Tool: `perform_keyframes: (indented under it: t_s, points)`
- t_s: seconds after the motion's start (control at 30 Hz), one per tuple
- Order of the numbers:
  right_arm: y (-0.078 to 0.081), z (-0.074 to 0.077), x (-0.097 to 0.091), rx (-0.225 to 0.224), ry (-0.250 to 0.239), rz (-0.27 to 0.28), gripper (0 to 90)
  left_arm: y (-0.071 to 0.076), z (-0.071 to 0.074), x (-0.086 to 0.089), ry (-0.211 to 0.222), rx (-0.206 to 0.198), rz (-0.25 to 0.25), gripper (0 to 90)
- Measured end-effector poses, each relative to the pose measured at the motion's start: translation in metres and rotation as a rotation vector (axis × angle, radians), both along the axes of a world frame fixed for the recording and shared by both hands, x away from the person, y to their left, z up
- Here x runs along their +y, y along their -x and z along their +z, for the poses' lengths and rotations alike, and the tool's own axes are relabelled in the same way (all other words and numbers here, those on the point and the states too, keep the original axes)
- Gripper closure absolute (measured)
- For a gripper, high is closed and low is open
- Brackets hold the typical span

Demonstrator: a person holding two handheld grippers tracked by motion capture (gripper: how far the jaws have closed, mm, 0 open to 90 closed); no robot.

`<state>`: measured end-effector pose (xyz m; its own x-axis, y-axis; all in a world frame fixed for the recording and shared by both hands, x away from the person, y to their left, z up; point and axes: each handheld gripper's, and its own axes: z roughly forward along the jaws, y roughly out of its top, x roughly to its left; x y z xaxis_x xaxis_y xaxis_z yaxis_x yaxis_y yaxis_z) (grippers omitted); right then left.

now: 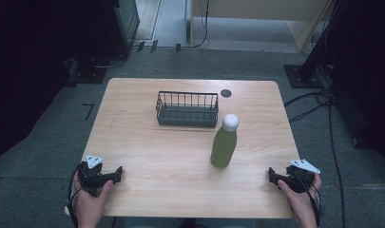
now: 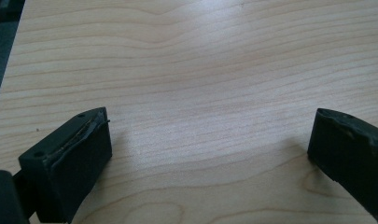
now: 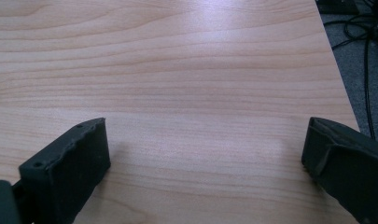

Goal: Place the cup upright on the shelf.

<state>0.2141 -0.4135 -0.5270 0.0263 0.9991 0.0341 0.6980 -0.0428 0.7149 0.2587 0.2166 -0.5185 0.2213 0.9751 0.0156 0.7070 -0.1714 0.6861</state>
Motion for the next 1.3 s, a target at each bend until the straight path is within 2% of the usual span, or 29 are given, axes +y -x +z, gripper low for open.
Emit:
perform_keyframes:
  t_s: [0.13, 0.23, 0.27, 0.43, 0.67, 1.3]
  points:
    - [0.001, 0.003, 0.000, -0.013, -0.024, -0.008, 0.9, 0.000, 0.000, 0.000, 0.000, 0.000, 0.000, 0.2]
    - [0.002, 0.006, 0.004, -0.026, -0.015, -0.008, 0.9, 0.000, 0.000, 0.000, 0.000, 0.000, 0.000, 0.2]
    - [0.003, 0.010, 0.009, -0.041, -0.014, 0.002, 1.3, 0.000, 0.000, 0.000, 0.000, 0.000, 0.000, 0.2]
    - [0.003, 0.014, 0.017, -0.053, -0.022, 0.024, 1.7, 0.000, 0.000, 0.000, 0.000, 0.000, 0.000, 0.1]
    - [0.002, 0.021, 0.038, -0.075, -0.021, 0.071, 3.2, 0.000, 0.000, 0.000, 0.001, 0.000, 0.000, 0.2]
    - [0.001, 0.027, 0.076, -0.099, -0.026, 0.167, 5.3, 0.000, 0.000, 0.000, 0.000, 0.000, 0.000, 0.2]
